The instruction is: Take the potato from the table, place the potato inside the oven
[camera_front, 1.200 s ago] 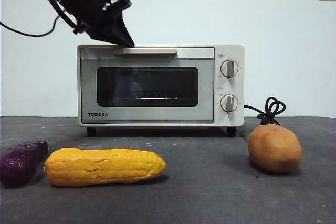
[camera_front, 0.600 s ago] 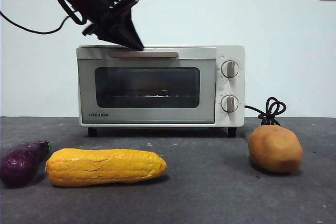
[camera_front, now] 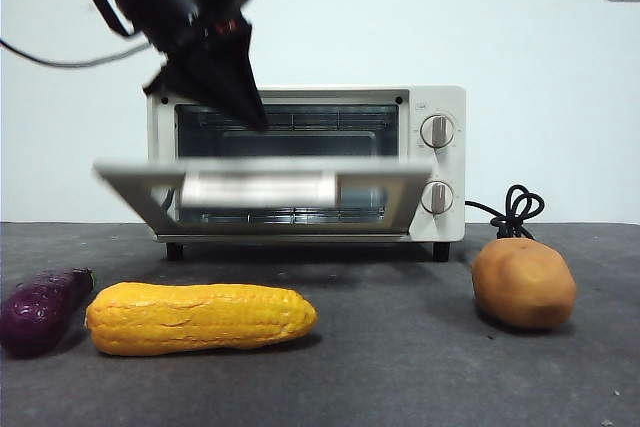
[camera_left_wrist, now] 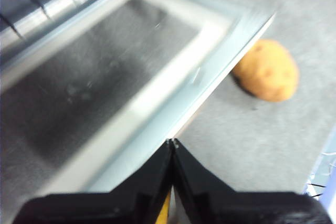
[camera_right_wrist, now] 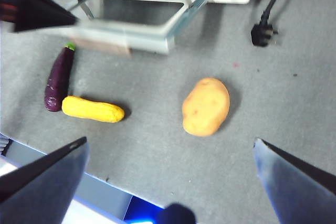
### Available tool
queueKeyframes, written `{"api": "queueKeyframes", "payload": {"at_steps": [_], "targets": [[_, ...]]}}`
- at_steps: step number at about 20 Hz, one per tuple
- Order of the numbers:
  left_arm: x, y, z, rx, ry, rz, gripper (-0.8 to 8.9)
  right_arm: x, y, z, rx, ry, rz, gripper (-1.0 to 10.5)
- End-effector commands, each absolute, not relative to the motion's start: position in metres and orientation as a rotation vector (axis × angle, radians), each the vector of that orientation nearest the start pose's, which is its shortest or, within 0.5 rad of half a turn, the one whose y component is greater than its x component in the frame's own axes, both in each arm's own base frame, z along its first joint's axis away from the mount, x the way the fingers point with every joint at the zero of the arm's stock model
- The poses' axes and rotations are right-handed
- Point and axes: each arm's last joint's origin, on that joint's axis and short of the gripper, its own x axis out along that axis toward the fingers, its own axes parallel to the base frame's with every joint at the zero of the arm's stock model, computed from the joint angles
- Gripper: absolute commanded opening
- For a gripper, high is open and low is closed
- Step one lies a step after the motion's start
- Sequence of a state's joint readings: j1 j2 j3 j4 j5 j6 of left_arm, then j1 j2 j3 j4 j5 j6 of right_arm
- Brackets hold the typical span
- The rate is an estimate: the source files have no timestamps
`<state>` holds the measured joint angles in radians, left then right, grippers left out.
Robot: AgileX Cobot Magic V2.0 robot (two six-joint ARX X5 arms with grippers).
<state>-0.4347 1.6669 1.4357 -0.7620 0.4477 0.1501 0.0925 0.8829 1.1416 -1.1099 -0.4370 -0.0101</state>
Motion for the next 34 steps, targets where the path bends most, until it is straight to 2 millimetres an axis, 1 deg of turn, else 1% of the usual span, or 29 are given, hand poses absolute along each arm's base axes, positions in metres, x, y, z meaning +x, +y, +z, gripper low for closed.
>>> {"api": "queueKeyframes", "payload": {"at_steps": [1,5,7,11,14,15,16,18,21,24,26,28,30,32,33,34], "targets": [[0.299,-0.154,0.305,0.130,0.921,-0.896,-0.08,0.143,0.026,0.354,0.150,0.875,0.488,8.1],[0.275,-0.143,0.342,0.136,0.798,-0.899,-0.08,0.162,0.029,0.343,0.130,0.955,0.446,8.1],[0.258,-0.134,0.363,0.137,0.719,-0.899,-0.08,0.175,0.035,0.334,0.108,1.011,0.438,8.1],[0.212,-0.113,0.406,0.133,0.548,-0.898,-0.08,0.207,0.062,0.309,0.024,1.126,0.430,8.1],[0.170,-0.091,0.433,0.139,0.430,-0.821,-0.08,0.230,0.087,0.284,-0.027,1.198,0.415,8.1],[0.157,-0.084,0.439,0.144,0.401,-0.791,-0.08,0.237,0.095,0.276,-0.036,1.218,0.401,8.1],[0.143,-0.077,0.443,0.146,0.380,-0.762,-0.08,0.243,0.102,0.266,-0.051,1.240,0.386,7.8],[0.119,-0.064,0.448,0.157,0.361,-0.692,-0.08,0.254,0.113,0.248,-0.075,1.286,0.353,7.8],[0.093,-0.049,0.449,0.173,0.359,-0.604,-0.08,0.266,0.124,0.223,-0.086,1.348,0.331,7.8],[0.074,-0.039,0.449,0.171,0.351,-0.584,-0.08,0.276,0.129,0.201,-0.134,1.390,0.255,7.7],[0.067,-0.036,0.449,0.171,0.351,-0.583,-0.08,0.279,0.132,0.190,-0.144,1.417,0.248,6.6],[0.065,-0.035,0.447,0.173,0.366,-0.583,-0.08,0.281,0.133,0.183,-0.145,1.425,0.250,5.0],[0.065,-0.034,0.446,0.176,0.382,-0.584,-0.08,0.280,0.137,0.179,-0.152,1.431,0.261,2.9],[0.065,-0.034,0.445,0.176,0.386,-0.584,-0.08,0.280,0.139,0.178,-0.154,1.426,0.267,0.2],[0.065,-0.034,0.445,0.177,0.387,-0.584,-0.08,0.279,0.140,0.178,-0.159,1.425,0.272,-0.1],[0.065,-0.034,0.445,0.176,0.386,-0.583,-0.08,0.279,0.140,0.178,-0.160,1.428,0.272,-0.1]]}}
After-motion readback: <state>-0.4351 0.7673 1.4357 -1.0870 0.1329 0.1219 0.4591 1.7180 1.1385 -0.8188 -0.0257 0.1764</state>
